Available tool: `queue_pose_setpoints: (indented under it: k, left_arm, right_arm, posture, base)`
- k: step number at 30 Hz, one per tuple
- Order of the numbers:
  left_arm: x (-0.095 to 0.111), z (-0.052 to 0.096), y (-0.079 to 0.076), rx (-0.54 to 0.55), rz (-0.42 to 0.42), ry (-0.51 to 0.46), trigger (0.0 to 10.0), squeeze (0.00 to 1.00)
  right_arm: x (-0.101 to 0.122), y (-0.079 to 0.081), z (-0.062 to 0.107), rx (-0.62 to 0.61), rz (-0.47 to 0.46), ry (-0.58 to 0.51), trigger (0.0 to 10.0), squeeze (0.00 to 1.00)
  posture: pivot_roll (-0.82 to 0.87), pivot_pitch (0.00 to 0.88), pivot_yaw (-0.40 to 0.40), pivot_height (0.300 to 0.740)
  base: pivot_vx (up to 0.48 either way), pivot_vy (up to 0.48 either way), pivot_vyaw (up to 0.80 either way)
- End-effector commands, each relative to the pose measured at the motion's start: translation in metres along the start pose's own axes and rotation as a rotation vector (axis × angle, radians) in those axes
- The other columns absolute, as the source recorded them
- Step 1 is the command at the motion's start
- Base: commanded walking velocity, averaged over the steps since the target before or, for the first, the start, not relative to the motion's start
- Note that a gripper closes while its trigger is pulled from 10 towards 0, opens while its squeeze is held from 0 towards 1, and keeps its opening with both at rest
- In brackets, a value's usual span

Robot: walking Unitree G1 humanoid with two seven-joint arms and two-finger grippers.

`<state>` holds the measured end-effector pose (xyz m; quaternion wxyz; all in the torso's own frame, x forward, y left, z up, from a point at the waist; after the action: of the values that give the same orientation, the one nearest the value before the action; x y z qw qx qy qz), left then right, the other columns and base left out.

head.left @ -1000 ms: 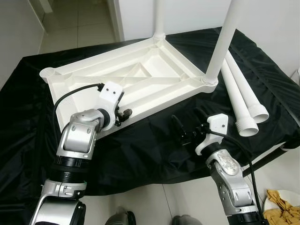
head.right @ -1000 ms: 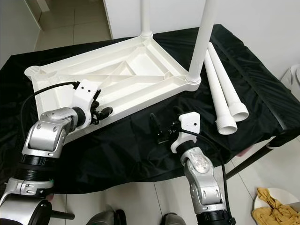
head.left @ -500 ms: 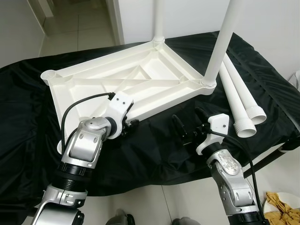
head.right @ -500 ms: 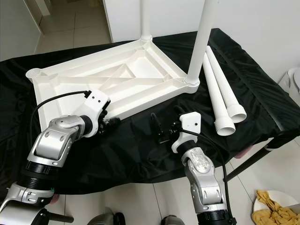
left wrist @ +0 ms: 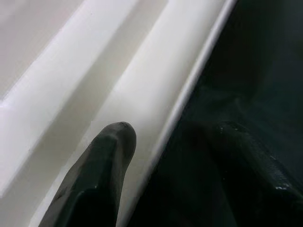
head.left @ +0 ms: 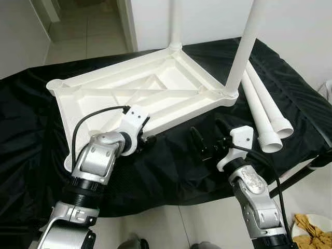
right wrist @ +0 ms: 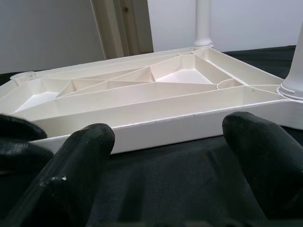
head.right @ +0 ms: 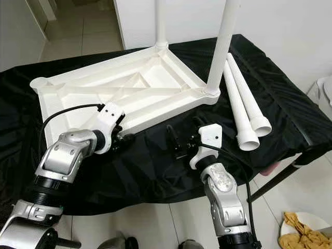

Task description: Building children table

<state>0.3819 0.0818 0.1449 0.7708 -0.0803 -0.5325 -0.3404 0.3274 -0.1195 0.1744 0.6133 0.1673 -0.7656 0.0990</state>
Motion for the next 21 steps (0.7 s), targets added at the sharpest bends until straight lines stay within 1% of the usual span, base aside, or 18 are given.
queue_pose_setpoints:
  k: [1, 3, 4, 5, 6, 7, 8, 9, 10, 11, 13, 14, 16, 17, 19, 20, 21]
  left_arm:
    - [-0.008, 0.001, 0.025, 0.174, 0.020, 0.042, 10.0, 0.00]
    - [-0.011, 0.000, 0.026, 0.177, 0.020, 0.058, 10.0, 0.00]
    - [-0.017, 0.000, 0.027, 0.184, 0.034, 0.086, 10.0, 0.00]
    - [-0.017, 0.000, 0.027, 0.184, 0.034, 0.086, 10.0, 0.00]
    - [-0.022, -0.001, 0.028, 0.190, 0.040, 0.109, 10.0, 0.00]
    - [-0.022, -0.001, 0.028, 0.190, 0.040, 0.109, 10.0, 0.00]
    - [-0.030, 0.000, 0.027, 0.188, 0.048, 0.136, 10.0, 0.00]
    - [-0.030, 0.000, 0.027, 0.188, 0.048, 0.136, 10.0, 0.00]
    - [-0.037, 0.000, 0.026, 0.183, 0.042, 0.159, 10.0, 0.00]
    - [-0.037, 0.000, 0.026, 0.183, 0.042, 0.159, 10.0, 0.00]
    - [-0.046, 0.002, 0.025, 0.176, 0.040, 0.186, 10.0, 0.00]
    - [-0.046, 0.002, 0.025, 0.176, 0.040, 0.186, 10.0, 0.00]
    - [-0.054, 0.003, 0.030, 0.203, 0.067, 0.220, 10.0, 0.00]
    - [-0.054, 0.003, 0.030, 0.203, 0.067, 0.220, 10.0, 0.00]
    - [-0.060, 0.005, 0.038, 0.244, 0.115, 0.241, 10.0, 0.00]
    - [-0.060, 0.005, 0.038, 0.244, 0.115, 0.241, 10.0, 0.00]
    - [-0.062, 0.006, 0.041, 0.258, 0.137, 0.245, 10.0, 0.00]
  right_arm:
    - [-0.004, 0.003, 0.002, 0.006, 0.001, 0.012, 10.0, 0.00]
    - [-0.004, 0.003, 0.002, 0.007, 0.001, 0.012, 10.0, 0.00]
    - [-0.004, 0.004, 0.002, 0.008, 0.002, 0.012, 10.0, 0.00]
    - [-0.004, 0.004, 0.002, 0.008, 0.002, 0.012, 10.0, 0.00]
    - [-0.003, 0.004, 0.002, 0.008, 0.002, 0.011, 10.0, 0.00]
    - [-0.003, 0.004, 0.002, 0.008, 0.002, 0.011, 10.0, 0.00]
    - [-0.003, 0.003, 0.003, 0.007, 0.004, 0.011, 10.0, 0.00]
    - [-0.003, 0.003, 0.003, 0.007, 0.004, 0.011, 10.0, 0.00]
    - [-0.002, 0.002, 0.003, 0.002, 0.006, 0.011, 10.0, 0.00]
    - [-0.002, 0.002, 0.003, 0.002, 0.006, 0.011, 10.0, 0.00]
    - [-0.002, 0.000, 0.004, -0.005, 0.008, 0.013, 10.0, 0.00]
    - [-0.002, 0.000, 0.004, -0.005, 0.008, 0.013, 10.0, 0.00]
    - [-0.003, 0.000, 0.005, -0.005, 0.008, 0.015, 10.0, 0.00]
    - [-0.003, 0.000, 0.005, -0.005, 0.008, 0.015, 10.0, 0.00]
    - [-0.003, 0.001, 0.004, -0.002, 0.007, 0.015, 10.0, 0.00]
    - [-0.003, 0.001, 0.004, -0.002, 0.007, 0.015, 10.0, 0.00]
    - [-0.003, 0.001, 0.004, 0.000, 0.007, 0.015, 10.0, 0.00]
  posture:
    - [-0.13, 0.060, 0.076, 0.740]
    - [-0.13, 0.060, 0.076, 0.740]
    - [-0.13, 0.061, 0.076, 0.740]
    - [-0.13, 0.061, 0.076, 0.740]
    - [-0.13, 0.065, 0.077, 0.740]
    - [-0.13, 0.065, 0.077, 0.740]
    - [-0.13, 0.071, 0.079, 0.740]
    - [-0.13, 0.071, 0.079, 0.740]
    - [-0.13, 0.075, 0.078, 0.740]
    - [-0.13, 0.075, 0.078, 0.740]
    - [-0.13, 0.081, 0.076, 0.740]
    - [-0.13, 0.081, 0.076, 0.740]
    - [-0.13, 0.083, 0.075, 0.740]
    - [-0.13, 0.083, 0.075, 0.740]
    - [-0.12, 0.084, 0.072, 0.740]
    - [-0.12, 0.084, 0.072, 0.740]
    - [-0.12, 0.085, 0.071, 0.740]
  base:
    - [0.000, 0.000, 0.00]
    - [0.000, 0.000, 0.00]
    - [0.000, 0.000, 0.00]
    - [0.000, 0.000, 0.00]
    - [0.000, 0.000, 0.00]
    - [0.000, 0.000, 0.00]
    - [0.000, 0.000, 0.00]
    - [0.000, 0.000, 0.00]
    - [0.000, 0.000, 0.00]
    - [0.000, 0.000, 0.00]
    - [0.000, 0.000, 0.00]
    - [0.000, 0.000, 0.00]
    - [0.000, 0.000, 0.00]
    - [0.000, 0.000, 0.00]
    - [0.000, 0.000, 0.00]
    - [0.000, 0.000, 0.00]
    - [0.000, 0.000, 0.00]
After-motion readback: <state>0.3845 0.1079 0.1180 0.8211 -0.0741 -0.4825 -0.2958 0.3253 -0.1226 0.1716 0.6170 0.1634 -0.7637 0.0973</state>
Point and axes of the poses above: a point about 5 cm out from each wrist's last joint towards the gripper, its own z axis pointing back from the gripper into the wrist, its own x axis along the axis of the wrist's last joint, y = z × x, the point moved 6 cm from there along -z, pointing out of the wrist towards the gripper, and after that the axes turned 8 degrees about -z, right-handed, at the moved point
